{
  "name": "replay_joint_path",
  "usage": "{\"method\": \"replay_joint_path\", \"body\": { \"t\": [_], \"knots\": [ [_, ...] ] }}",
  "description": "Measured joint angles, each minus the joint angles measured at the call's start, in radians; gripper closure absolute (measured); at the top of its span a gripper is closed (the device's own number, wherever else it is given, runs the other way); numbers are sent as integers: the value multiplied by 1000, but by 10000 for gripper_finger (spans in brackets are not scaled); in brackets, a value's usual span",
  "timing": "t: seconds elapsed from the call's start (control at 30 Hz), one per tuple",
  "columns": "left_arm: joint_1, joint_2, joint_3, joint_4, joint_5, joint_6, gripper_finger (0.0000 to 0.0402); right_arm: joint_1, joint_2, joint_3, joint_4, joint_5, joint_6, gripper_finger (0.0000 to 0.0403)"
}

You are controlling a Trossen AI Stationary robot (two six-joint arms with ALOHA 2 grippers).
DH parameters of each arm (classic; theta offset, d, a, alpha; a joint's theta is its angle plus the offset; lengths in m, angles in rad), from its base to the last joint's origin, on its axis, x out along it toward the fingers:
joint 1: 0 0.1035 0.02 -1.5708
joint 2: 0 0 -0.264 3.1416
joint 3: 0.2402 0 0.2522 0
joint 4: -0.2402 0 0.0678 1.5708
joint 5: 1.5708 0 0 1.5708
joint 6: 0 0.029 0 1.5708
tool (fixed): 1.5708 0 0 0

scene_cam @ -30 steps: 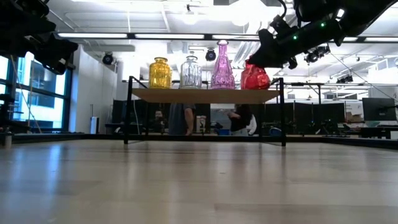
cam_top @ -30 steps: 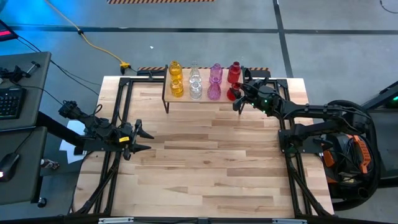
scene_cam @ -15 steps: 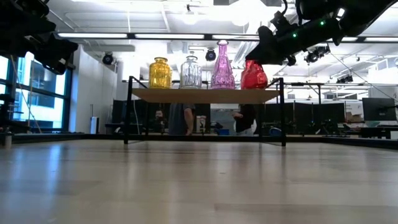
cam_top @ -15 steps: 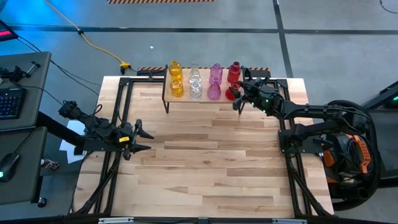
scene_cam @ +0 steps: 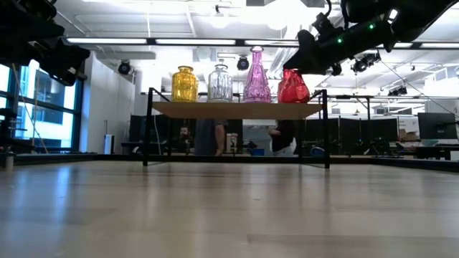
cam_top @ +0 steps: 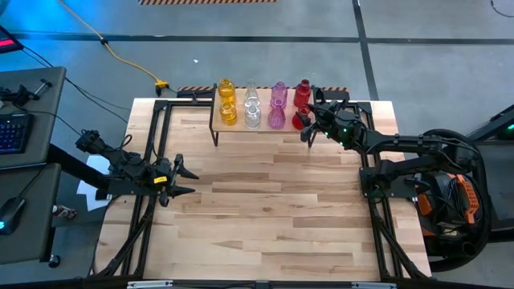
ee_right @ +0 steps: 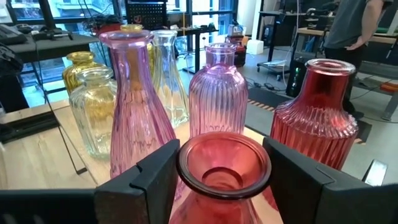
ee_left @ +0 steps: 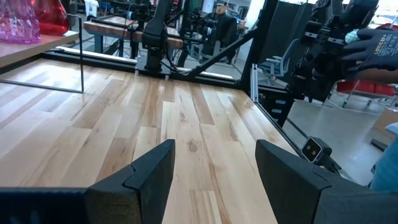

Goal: Sort vases onto shelf
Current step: Put the red vase on the shelf aligned with the other red vase, then return to Home Position

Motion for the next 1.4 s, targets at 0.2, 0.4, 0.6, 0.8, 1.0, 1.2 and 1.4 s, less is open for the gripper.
{"method": "replay_joint_path", "body": {
  "t": [0.2,0.4,0.6,0.8,1.0,1.2,1.4],
  "knots": [
    [0,0,0,0,0,0,187,0,0,13,11,5,-9,193],
    [0,0,0,0,0,0,187,0,0,32,6,4,-19,193],
    [0,0,0,0,0,0,187,1,-7,32,9,-18,-18,193],
    [0,0,0,0,0,0,187,7,-103,32,38,-120,63,194],
    [0,0,0,0,0,0,187,32,-315,33,-147,-140,62,194],
    [0,0,0,0,0,0,187,74,-498,19,-403,-209,61,194],
    [0,0,0,0,0,0,187,110,-660,-117,-409,-249,92,194]
  ]
}}
